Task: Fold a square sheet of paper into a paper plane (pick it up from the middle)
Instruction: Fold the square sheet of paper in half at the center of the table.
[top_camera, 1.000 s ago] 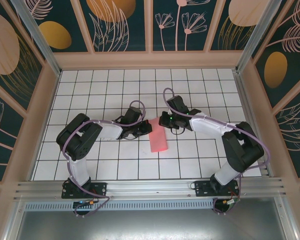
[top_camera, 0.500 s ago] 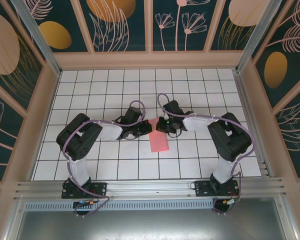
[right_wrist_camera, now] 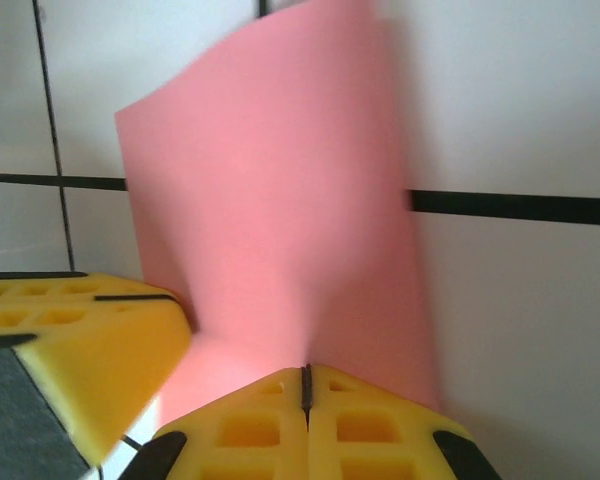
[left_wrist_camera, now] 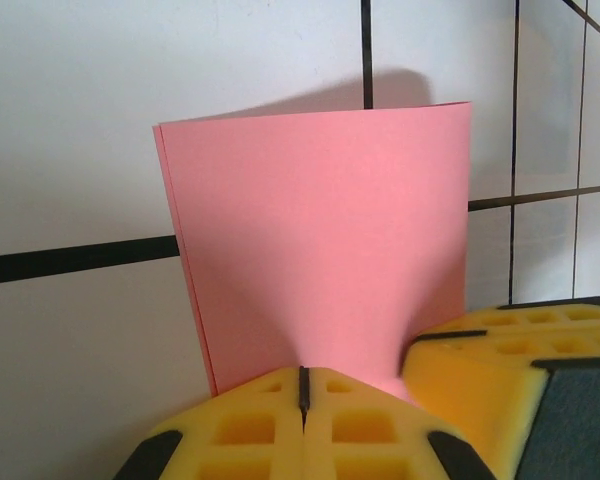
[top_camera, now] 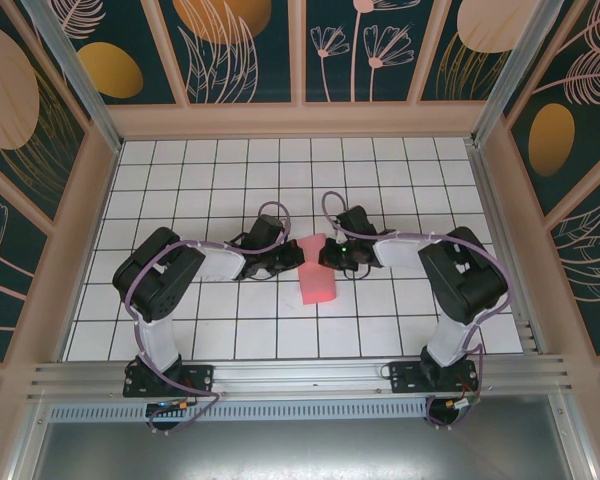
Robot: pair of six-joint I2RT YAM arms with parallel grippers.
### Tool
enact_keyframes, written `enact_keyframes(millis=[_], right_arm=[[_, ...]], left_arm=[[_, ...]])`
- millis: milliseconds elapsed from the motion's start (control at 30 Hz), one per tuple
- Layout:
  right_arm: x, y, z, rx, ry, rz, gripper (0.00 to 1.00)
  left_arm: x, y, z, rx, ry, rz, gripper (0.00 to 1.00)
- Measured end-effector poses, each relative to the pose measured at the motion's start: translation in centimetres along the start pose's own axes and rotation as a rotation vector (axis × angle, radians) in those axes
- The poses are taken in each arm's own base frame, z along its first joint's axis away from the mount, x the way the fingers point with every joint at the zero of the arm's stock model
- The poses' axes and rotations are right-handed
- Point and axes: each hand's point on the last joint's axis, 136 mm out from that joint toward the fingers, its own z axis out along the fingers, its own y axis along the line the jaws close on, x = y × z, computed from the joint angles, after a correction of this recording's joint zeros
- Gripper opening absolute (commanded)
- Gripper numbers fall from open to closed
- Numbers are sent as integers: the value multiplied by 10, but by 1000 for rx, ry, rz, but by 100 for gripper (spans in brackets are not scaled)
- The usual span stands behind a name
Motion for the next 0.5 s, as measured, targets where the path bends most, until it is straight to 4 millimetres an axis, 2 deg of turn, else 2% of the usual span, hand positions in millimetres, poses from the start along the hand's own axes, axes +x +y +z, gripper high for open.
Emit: enact_keyframes(millis=[267,333,400,500], right_arm=[[0,-46,-38,76,-61,75,0],[-1,-43,-47,76,-77,70,0],[-4,-31,-53,51,-97,47,0],[-9,-11,-52,10,-102,11,0]], left_arm=[[0,1,0,0,-12,2,0],[-1,0,0,1,-14,4,0],[-1,0,0,2,-15,4,0],[-1,0,0,2,-15,4,0]])
